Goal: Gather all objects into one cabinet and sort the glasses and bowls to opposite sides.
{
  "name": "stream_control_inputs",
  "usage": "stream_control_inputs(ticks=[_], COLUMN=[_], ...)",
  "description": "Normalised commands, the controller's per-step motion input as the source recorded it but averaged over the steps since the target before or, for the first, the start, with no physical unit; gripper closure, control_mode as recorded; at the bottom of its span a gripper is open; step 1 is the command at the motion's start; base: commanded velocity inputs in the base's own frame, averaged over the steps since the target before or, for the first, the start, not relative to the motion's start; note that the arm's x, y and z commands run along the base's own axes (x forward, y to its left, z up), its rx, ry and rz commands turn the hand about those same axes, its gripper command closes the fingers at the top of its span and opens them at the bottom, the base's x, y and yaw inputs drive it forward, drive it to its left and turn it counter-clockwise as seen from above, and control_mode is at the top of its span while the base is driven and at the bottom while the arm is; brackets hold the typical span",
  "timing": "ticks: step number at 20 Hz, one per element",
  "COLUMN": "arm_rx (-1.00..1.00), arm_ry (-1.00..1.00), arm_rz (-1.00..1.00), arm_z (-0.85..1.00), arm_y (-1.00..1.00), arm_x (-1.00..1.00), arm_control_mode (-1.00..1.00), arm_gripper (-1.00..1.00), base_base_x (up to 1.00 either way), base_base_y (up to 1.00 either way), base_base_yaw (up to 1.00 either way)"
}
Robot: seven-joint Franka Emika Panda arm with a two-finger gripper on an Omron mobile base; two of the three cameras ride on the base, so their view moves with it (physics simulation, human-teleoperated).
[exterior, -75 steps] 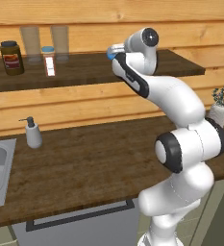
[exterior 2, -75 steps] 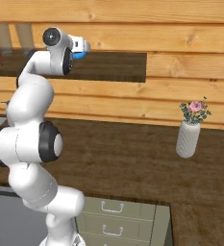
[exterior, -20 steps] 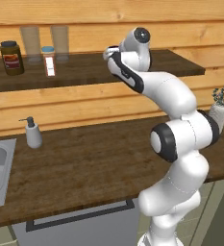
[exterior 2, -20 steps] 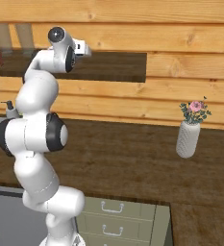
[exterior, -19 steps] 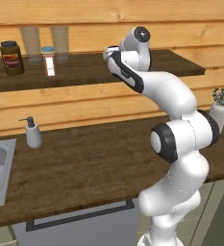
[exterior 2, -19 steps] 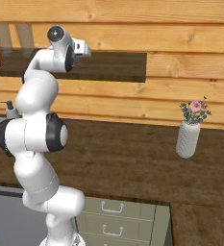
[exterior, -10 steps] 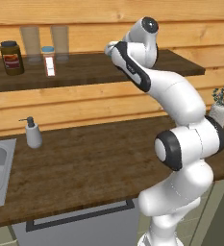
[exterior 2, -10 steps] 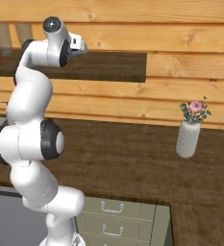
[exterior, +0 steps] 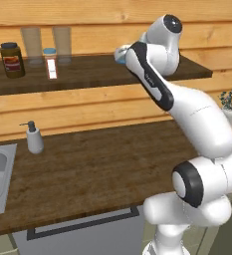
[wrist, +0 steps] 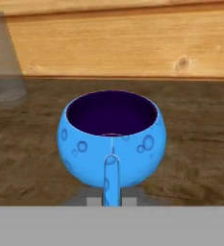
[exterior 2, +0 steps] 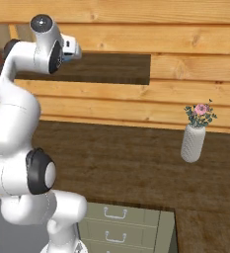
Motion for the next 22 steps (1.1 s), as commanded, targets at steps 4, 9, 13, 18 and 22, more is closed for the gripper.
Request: stream_control_inputs(ticks=[4, 9, 13, 18, 22], arm_rx=[-0.01, 0.00, 0.03, 0.09, 0.01], arm_ry=[-0.10, -0.01, 0.00, 0.00, 0.00], arm_rz=[0.04, 0.00, 0.00, 0.00, -0.02], arm_z=[-0.07, 0.09, 0.39, 0.50, 0.04], arm_y=[0.22, 0.10, 0.00, -0.02, 0.00], arm_x=[-1.00, -1.00, -1.00, -0.99, -0.47], arm_control_mode=[-1.00, -1.00, -1.00, -1.00, -1.00], arm_gripper=[1.00, 1.00, 1.00, 1.00, 1.00], base_base_x=[0.00, 0.00, 0.00, 0.00, 0.00], base_base_y=[0.00, 0.00, 0.00, 0.00, 0.00], base_base_yaw=[0.00, 0.00, 0.00, 0.00, 0.00])
